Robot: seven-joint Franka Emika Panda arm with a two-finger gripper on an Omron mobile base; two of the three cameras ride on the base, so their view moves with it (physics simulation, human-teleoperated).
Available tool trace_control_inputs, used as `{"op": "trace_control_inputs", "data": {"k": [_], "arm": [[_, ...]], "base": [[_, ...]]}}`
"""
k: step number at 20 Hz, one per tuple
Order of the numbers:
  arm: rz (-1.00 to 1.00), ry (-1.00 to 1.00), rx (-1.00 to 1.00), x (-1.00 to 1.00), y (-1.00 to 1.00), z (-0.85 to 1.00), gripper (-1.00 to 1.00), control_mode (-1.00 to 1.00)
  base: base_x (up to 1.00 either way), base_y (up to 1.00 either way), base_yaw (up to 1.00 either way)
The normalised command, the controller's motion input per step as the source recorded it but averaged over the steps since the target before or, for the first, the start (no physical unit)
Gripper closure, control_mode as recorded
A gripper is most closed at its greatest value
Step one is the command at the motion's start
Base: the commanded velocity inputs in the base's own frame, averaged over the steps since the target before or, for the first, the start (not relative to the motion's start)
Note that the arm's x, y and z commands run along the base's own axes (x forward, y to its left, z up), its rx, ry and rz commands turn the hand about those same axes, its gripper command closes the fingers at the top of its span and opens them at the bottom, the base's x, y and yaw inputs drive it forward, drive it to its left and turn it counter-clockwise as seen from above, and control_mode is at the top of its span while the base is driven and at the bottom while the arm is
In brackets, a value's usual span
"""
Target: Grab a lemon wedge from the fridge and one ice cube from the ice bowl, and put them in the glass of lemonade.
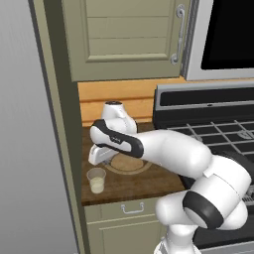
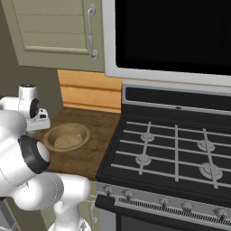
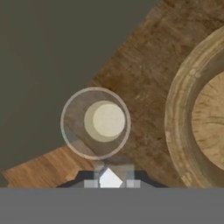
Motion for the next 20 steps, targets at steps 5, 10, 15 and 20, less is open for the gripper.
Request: {"op": "trace_control_inputs", "data": {"k": [5, 10, 15, 20], "arm": [[0.0, 0.0, 0.0, 0.07, 0.04, 0.0, 1.0, -1.0], [0.0, 0.0, -0.08, 0.14, 0.14, 0.07, 1.0, -1.0], [0.0, -0.02, -0.26, 0.0, 0.45, 0.16, 1.0, -1.0], [0.0, -0.05, -0.12, 0.0, 0.3, 0.05, 1.0, -1.0]], "base": [[0.0, 0.0, 0.0], [0.0, 0.0, 0.0], [0.0, 0.0, 0.0], [0.0, 0.0, 0.0]]}}
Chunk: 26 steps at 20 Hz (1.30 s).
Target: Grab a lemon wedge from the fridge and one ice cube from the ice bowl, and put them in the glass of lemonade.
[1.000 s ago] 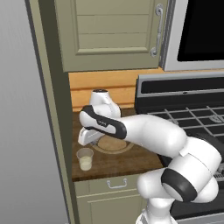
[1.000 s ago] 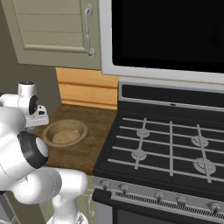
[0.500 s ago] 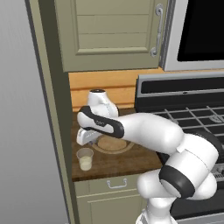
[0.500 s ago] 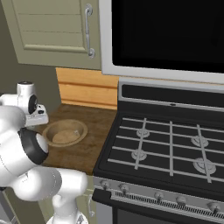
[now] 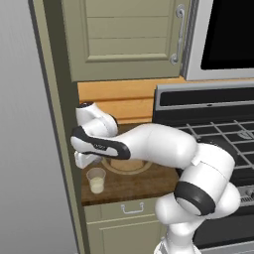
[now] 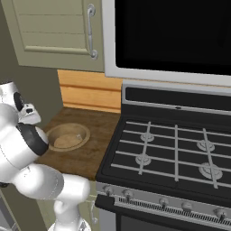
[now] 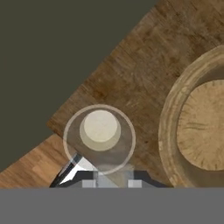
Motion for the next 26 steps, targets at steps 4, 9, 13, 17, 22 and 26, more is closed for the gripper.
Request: {"op": "trace_control_inputs", "data": {"k": [4, 9, 13, 17, 22, 26], "arm": [[0.0, 0.0, 0.0, 0.01, 0.12, -0.31, 1.0, -1.0], [0.01, 0.0, 0.0, 0.05, 0.19, -0.37, 1.0, -1.0], [0.0, 0.0, 0.0, 0.05, 0.09, -0.35, 1.0, -1.0], [0.0, 0.0, 0.0, 0.0, 0.16, -0.21, 1.0, -1.0], [0.0, 0.0, 0.0, -0.03, 0.19, -0.02, 1.0, -1.0], [0.0, 0.0, 0.0, 0.0, 0.04, -0.05, 1.0, -1.0]], "base": [[0.0, 0.0, 0.0], [0.0, 0.0, 0.0], [0.0, 0.0, 0.0], [0.0, 0.0, 0.0], [0.0, 0.0, 0.0], [0.0, 0.0, 0.0]]}}
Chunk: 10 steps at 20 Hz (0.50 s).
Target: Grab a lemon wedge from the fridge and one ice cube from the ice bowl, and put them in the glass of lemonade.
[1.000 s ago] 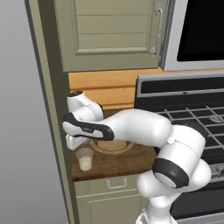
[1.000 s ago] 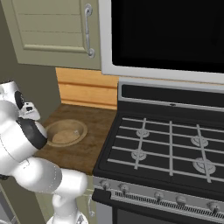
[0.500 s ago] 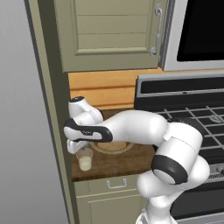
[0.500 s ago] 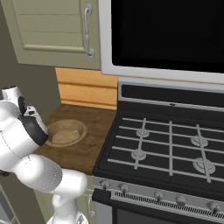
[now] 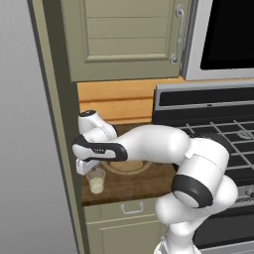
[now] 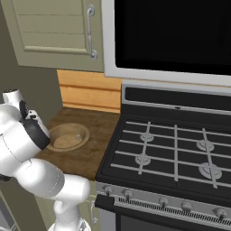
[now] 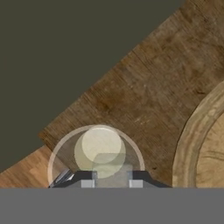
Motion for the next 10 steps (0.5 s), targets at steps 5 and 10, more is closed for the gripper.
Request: {"op": "trace_control_inputs", "data": {"k": [5, 10], "arm": [[0.01, -0.01, 0.0, -0.2, 0.15, -0.11, 1.0, -1.0], [0.01, -0.02, 0.0, -0.16, 0.07, -0.01, 1.0, -1.0]], "base": [[0.0, 0.0, 0.0], [0.0, 0.0, 0.0]]}}
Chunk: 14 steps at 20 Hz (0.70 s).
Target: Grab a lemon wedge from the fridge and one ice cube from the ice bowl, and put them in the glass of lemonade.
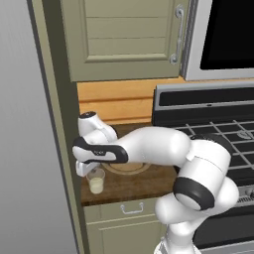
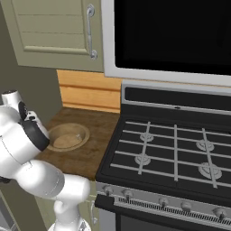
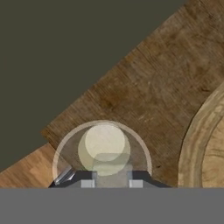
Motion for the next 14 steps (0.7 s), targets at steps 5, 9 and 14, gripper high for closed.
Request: {"op": "trace_control_inputs", "data": {"k": [5, 9, 14], "arm": [[0.0, 0.0, 0.0, 0.0, 0.0, 0.0, -1.0, -1.0], [0.0, 0.0, 0.0, 0.0, 0.0, 0.0, -1.0, -1.0], [0.0, -0.06, 0.01, -0.05, -0.07, 0.0, -1.0, -1.0]], "base": [[0.0, 0.0, 0.0], [0.0, 0.0, 0.0], [0.0, 0.0, 0.0]]}}
